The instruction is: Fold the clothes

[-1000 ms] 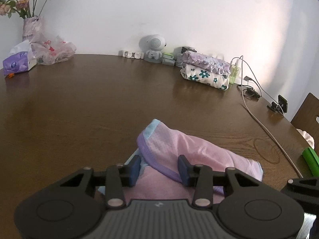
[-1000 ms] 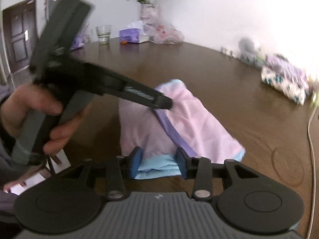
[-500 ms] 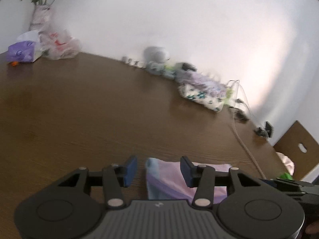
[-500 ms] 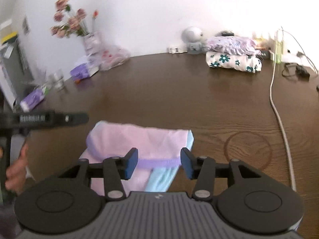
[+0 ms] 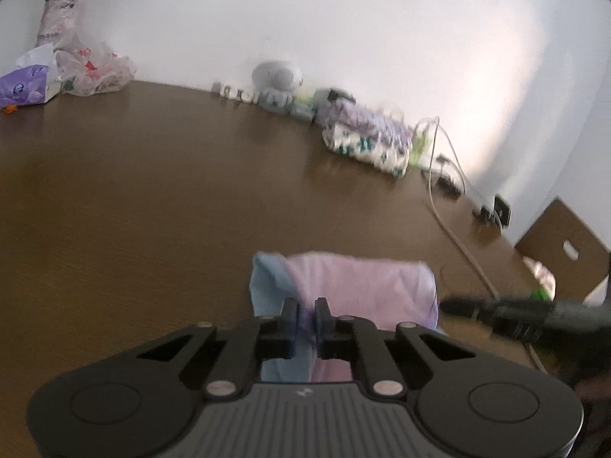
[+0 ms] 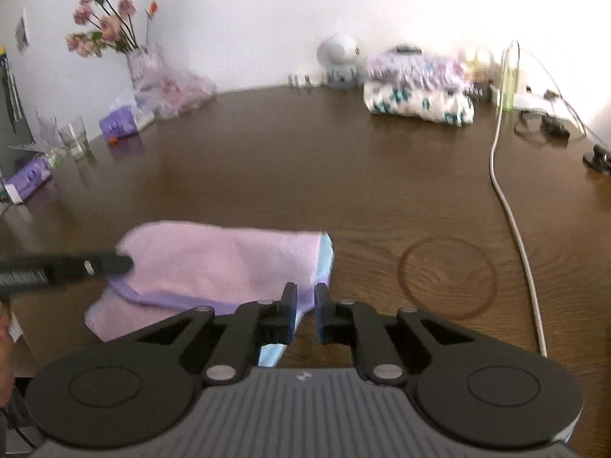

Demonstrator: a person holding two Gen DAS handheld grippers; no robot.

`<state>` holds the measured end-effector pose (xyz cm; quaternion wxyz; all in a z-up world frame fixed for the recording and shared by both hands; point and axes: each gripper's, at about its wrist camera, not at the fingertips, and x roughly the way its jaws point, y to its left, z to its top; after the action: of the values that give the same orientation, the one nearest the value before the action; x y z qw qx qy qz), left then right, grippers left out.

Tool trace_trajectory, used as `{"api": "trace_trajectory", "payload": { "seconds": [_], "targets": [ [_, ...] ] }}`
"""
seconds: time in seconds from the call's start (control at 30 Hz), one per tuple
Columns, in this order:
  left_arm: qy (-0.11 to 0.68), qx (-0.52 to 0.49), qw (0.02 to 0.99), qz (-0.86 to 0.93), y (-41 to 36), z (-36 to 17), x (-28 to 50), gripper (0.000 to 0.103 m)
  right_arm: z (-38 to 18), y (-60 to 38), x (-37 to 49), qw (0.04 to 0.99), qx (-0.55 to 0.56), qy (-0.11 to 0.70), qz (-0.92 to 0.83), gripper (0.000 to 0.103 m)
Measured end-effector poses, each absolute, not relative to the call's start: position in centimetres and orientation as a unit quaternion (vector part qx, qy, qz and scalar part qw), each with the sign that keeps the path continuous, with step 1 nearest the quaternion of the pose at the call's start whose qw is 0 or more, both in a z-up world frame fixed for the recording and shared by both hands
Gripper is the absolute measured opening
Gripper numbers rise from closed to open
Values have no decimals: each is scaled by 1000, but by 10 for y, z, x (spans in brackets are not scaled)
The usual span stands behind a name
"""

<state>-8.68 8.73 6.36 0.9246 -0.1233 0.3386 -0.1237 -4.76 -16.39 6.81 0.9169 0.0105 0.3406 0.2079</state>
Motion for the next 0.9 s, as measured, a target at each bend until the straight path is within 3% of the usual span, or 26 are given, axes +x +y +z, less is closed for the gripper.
{"api": "trace_trajectory", "payload": {
  "seconds": [0.1,0.17,0.37,0.53,0.7,0.8,0.83,0.9],
  "targets": [
    [343,-119,923,-131,90,62,-90,15,73,-152,-55,916,-5,318,244,23],
    [340,-115,923,-142,95,65,-92,22,71,-138,-59,911,-26,319,261,24],
    [320,-104,928,-160,99,76,-91,32,61,-122,-65,904,-56,323,274,29],
    [310,-81,938,-135,79,71,-82,32,71,-131,-64,909,-27,315,270,40],
    [305,-58,944,-110,61,64,-75,31,64,-131,-52,907,-15,336,254,43],
    [314,-56,942,-98,61,54,-76,34,58,-137,-52,906,-5,347,243,56],
    [308,-67,945,-93,67,55,-79,39,59,-141,-53,906,4,347,240,61],
    [304,-93,945,-73,80,59,-84,58,64,-149,-56,912,19,338,234,71]
  ]
}}
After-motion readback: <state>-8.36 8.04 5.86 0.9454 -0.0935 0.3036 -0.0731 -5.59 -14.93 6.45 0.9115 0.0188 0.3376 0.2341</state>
